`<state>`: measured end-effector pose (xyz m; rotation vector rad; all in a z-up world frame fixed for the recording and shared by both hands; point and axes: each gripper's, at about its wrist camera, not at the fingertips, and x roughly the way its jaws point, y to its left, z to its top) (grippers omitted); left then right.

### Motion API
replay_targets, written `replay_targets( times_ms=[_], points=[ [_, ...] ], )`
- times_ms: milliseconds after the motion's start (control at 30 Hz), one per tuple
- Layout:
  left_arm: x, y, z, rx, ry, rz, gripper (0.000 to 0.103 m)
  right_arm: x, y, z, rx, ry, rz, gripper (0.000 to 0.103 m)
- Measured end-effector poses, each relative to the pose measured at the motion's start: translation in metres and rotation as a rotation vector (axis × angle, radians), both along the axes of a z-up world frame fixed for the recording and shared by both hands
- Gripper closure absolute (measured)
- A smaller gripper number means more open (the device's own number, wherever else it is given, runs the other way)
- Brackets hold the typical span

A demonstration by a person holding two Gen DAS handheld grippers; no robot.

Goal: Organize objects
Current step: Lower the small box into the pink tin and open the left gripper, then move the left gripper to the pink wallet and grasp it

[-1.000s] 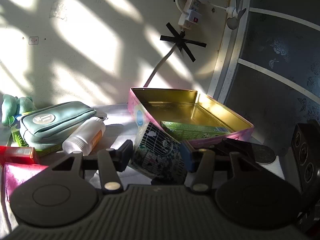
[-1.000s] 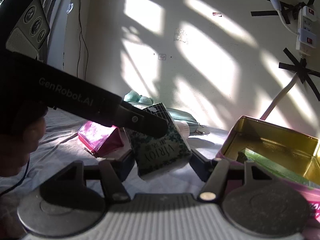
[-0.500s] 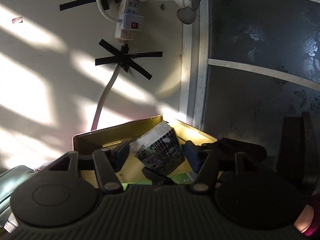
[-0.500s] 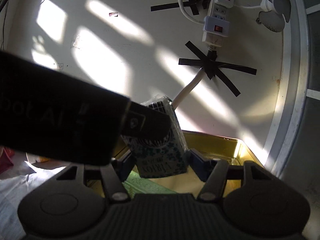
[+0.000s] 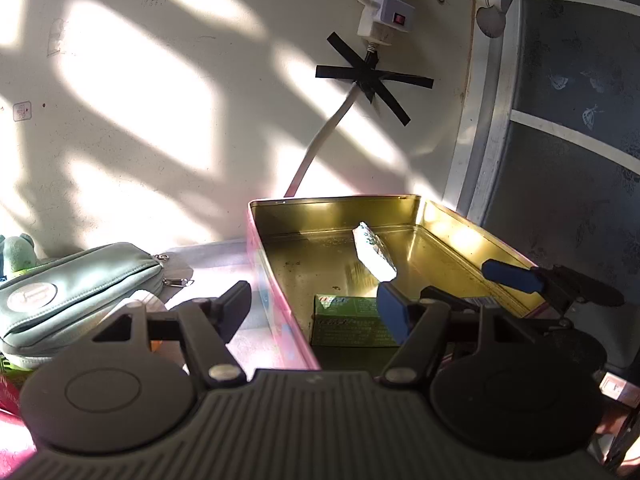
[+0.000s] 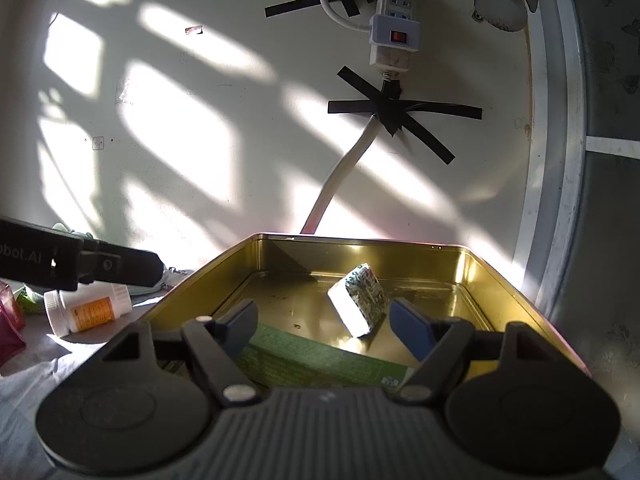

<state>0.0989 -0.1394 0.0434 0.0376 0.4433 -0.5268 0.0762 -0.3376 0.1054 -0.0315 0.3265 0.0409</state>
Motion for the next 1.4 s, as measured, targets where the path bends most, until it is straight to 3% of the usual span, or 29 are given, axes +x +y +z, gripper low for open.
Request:
replay_targets(
  times_ms=[467,867,1400],
  points=[
    [-0.033,0.048,-0.022,0.118,0.050,0.183,0.032,-0.051,0.027,0.002,0.119,-0.040,0.037,0.028],
    [-0.046,0.101,-0.037,0.127,0.098,0.326,0.032,-0.072,0.079,0.001,0.065,-0.013,0.171,0.028],
    [-0.067,0.178,-0.053,0.120,0.091,0.469,0.031,-0.068,0.138,-0.023,0.020,0.118,0.352,0.028]
  ],
)
